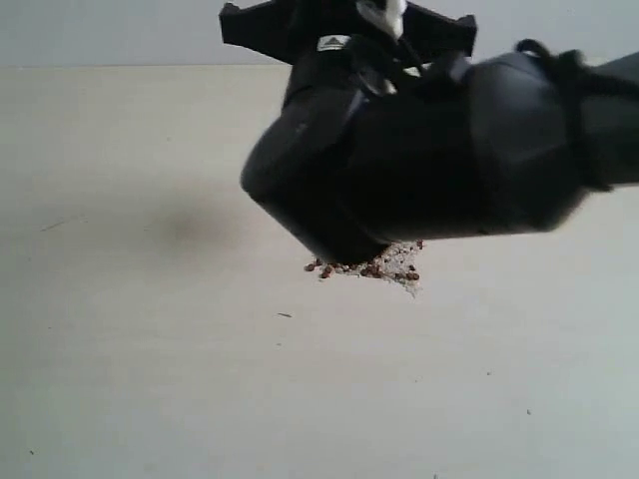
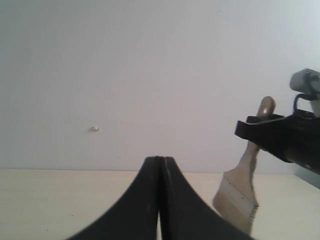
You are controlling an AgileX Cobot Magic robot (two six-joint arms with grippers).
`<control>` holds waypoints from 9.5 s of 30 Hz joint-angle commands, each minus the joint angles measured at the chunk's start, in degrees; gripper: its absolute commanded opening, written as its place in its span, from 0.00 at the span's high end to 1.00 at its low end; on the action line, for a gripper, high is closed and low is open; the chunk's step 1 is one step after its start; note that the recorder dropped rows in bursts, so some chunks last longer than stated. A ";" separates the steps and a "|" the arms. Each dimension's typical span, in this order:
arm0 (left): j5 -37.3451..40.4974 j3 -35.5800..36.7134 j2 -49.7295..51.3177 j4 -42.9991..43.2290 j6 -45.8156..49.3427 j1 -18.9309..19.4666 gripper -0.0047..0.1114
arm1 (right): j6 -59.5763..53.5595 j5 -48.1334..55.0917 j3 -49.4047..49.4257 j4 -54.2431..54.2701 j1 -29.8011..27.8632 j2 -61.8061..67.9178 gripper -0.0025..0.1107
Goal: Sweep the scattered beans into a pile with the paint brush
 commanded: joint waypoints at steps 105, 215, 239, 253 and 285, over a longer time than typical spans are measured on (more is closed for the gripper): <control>-0.45 0.17 -0.20 -0.08 0.01 0.02 0.96 | 119.12 -0.70 -40.37 -172.33 -52.60 28.64 0.98; -0.45 0.17 -0.20 -0.08 0.01 0.02 0.96 | 144.66 -0.70 -41.50 -178.93 -52.82 31.08 0.98; -0.45 0.17 -0.20 -0.08 0.01 0.02 0.96 | 149.74 8.71 -40.37 -178.93 -52.82 28.81 0.98; -0.45 0.17 -0.20 -0.08 0.01 0.02 0.96 | 154.34 -0.06 -40.37 -178.93 -53.89 32.33 0.98; -0.45 0.17 -0.20 -0.08 0.01 0.02 0.96 | 156.67 22.83 -9.80 -178.93 -53.89 -5.22 0.98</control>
